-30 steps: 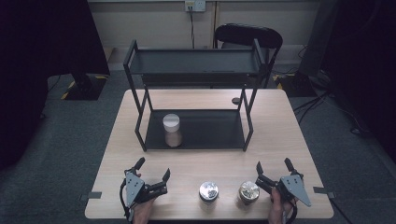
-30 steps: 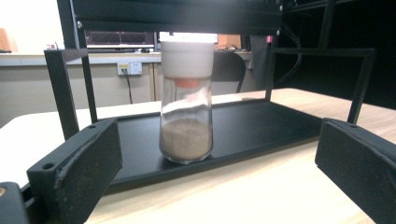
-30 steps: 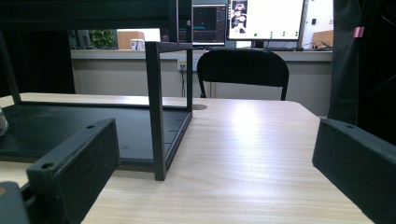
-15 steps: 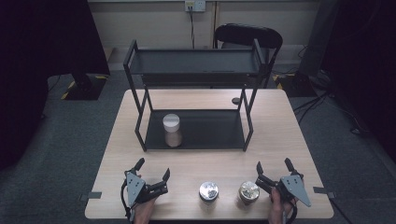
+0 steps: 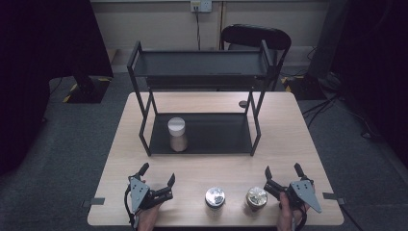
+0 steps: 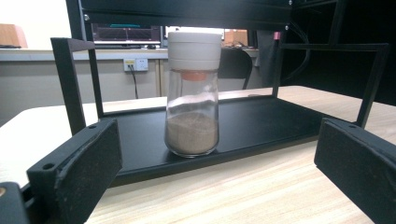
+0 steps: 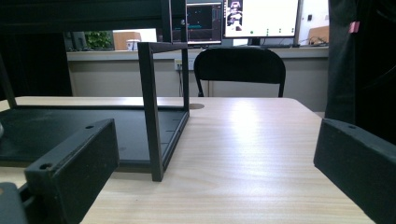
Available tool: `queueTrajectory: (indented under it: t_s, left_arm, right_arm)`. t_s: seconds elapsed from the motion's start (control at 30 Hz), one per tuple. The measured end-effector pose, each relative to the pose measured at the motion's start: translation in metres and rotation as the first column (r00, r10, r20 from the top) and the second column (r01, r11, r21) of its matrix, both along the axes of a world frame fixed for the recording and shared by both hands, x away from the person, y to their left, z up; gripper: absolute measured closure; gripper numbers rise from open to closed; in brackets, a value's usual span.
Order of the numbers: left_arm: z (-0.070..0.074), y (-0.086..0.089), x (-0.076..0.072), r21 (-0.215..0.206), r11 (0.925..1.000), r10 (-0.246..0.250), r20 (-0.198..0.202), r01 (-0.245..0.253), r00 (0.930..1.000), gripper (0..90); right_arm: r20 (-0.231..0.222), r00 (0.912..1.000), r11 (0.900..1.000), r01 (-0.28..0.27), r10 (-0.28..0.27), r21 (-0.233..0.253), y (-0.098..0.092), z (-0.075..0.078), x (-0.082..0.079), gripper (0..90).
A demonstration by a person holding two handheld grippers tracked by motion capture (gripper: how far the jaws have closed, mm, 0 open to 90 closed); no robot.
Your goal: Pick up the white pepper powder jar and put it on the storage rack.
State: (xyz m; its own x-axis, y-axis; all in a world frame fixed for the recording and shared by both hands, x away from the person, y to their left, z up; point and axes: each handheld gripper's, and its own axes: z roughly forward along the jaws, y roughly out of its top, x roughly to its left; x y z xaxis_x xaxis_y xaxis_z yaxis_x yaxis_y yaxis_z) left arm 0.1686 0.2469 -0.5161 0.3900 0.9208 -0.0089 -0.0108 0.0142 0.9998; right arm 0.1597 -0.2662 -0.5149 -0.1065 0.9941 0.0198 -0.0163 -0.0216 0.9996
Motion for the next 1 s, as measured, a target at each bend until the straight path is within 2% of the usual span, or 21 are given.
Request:
queueTrajectory:
  t_s: [0.17,0.33,0.4,0.63,0.9,1.0]
  left_arm:
    - [-0.001,-0.001,-0.001,0.003,1.0,0.009,0.006,-0.009,0.9999,0.0]
    - [-0.002,-0.002,-0.002,0.003,0.9999,0.01,0.011,-0.01,0.9999,0.0]
    - [-0.001,-0.002,-0.002,0.002,0.9999,0.01,0.009,-0.01,0.9999,0.0]
    - [-0.001,-0.002,-0.002,0.002,0.9999,0.012,0.008,-0.012,0.9999,0.0]
    - [-0.002,-0.002,-0.002,0.004,0.9999,0.013,0.011,-0.013,0.9999,0.0]
    - [-0.001,-0.002,-0.002,0.004,0.9999,0.013,0.01,-0.013,0.9999,0.0]
  right_arm:
    - [-0.033,0.9994,1.0,0.006,-0.005,0.03,-0.001,0.005,0.002,0.0]
    - [-0.025,0.9997,0.999,0.001,0.0,0.036,0.002,0.009,0.001,0.0]
    - [-0.027,0.9996,1.0,0.011,-0.01,0.02,0.004,0.013,0.0,0.0]
    - [-0.034,0.9994,0.999,0.005,-0.003,0.049,0.003,0.022,-0.001,0.0]
    - [-0.022,0.9997,1.0,0.005,-0.005,0.019,0.009,0.035,-0.006,0.0]
    - [-0.009,1.0,0.999,0.003,-0.003,0.033,0.011,0.04,-0.008,0.0]
